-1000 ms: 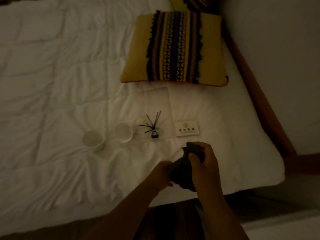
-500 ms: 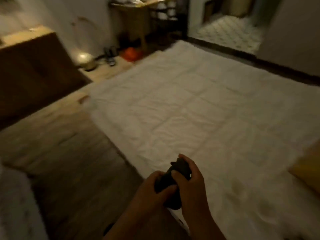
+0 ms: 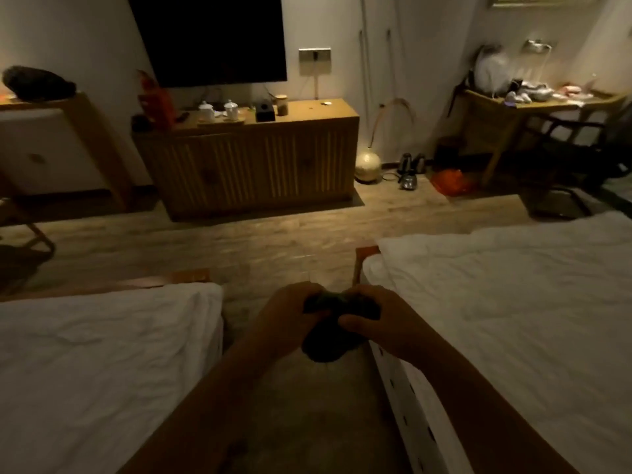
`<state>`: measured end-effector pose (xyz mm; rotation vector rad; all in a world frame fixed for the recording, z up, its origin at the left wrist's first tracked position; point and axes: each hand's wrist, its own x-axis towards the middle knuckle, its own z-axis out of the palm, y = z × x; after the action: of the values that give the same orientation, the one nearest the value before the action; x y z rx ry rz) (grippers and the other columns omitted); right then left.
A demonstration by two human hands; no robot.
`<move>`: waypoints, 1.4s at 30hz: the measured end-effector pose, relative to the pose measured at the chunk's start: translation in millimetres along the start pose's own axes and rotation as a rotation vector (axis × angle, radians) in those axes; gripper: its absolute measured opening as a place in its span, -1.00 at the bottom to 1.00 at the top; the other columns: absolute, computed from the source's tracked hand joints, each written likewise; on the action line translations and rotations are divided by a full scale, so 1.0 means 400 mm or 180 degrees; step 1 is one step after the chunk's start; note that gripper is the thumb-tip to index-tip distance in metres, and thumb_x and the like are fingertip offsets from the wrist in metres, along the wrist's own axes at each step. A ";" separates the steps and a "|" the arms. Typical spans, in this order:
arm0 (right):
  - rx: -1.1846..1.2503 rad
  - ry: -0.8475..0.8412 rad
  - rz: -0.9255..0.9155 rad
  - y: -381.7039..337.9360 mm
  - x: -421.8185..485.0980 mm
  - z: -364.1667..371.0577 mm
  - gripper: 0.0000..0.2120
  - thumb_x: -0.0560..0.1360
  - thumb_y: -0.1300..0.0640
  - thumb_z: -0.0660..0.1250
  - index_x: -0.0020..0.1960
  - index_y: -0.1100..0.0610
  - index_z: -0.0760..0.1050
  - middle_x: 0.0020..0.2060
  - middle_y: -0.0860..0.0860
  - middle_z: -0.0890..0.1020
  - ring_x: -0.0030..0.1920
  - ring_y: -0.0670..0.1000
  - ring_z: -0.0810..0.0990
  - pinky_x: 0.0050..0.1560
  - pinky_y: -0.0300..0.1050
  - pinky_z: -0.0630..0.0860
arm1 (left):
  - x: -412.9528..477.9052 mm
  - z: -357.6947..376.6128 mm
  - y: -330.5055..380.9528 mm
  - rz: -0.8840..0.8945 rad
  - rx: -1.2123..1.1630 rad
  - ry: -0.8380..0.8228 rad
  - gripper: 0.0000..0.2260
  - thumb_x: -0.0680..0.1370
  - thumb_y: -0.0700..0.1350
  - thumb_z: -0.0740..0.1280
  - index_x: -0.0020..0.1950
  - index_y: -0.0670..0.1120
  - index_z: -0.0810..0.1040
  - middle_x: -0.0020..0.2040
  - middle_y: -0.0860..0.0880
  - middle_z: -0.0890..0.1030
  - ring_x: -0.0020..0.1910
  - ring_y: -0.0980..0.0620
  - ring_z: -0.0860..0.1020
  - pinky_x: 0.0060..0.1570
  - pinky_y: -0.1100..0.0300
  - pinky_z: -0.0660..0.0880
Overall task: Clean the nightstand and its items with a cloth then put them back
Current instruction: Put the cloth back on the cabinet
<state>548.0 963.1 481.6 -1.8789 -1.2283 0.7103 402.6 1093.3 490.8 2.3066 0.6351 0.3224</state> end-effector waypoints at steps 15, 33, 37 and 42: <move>-0.1162 -0.0094 -0.0335 0.075 0.993 -0.214 -0.79 0.48 -0.07 0.35 -0.09 0.09 0.51 -0.17 0.01 0.49 -0.12 0.01 0.48 -0.19 -0.24 0.34 | 0.862 -0.254 -0.284 -0.0293 0.0437 0.0200 -0.87 0.55 -0.10 0.31 -0.09 -0.14 0.61 -0.18 -0.08 0.63 -0.17 0.00 0.57 -0.17 0.20 0.43; -0.1096 -0.0190 -0.0409 0.268 2.387 -0.577 -0.87 0.49 -0.04 0.33 -0.03 -0.01 0.54 -0.13 -0.10 0.60 -0.14 -0.13 0.57 -0.09 -0.21 0.55 | 2.226 -0.497 -0.751 -0.0144 0.0097 0.0179 -0.86 0.57 -0.16 0.26 0.05 0.00 0.59 -0.10 0.05 0.62 -0.12 0.15 0.57 -0.13 0.31 0.48; -0.0992 -0.0122 -0.0204 0.289 2.669 -0.653 -0.90 0.51 -0.09 0.29 -0.15 -0.10 0.45 -0.29 -0.12 0.54 -0.26 -0.17 0.52 -0.26 -0.31 0.44 | 2.527 -0.586 -0.821 -0.0123 -0.0054 0.0076 -0.88 0.57 -0.10 0.27 -0.09 0.14 0.50 -0.19 0.12 0.57 -0.19 0.22 0.54 -0.18 0.32 0.49; -0.0594 -0.0285 -0.0013 0.319 2.989 -0.763 -0.93 0.48 -0.07 0.33 -0.13 -0.12 0.46 -0.20 -0.10 0.57 -0.19 -0.16 0.57 -0.26 -0.31 0.49 | 2.862 -0.661 -0.892 -0.0162 -0.0111 0.0006 -0.84 0.55 -0.08 0.30 -0.12 0.19 0.47 -0.15 0.14 0.57 -0.16 0.21 0.55 -0.21 0.31 0.51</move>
<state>1304.2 1946.3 494.1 -2.0130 -1.3962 0.7048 1143.3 2072.7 486.3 2.2533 0.6828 0.3094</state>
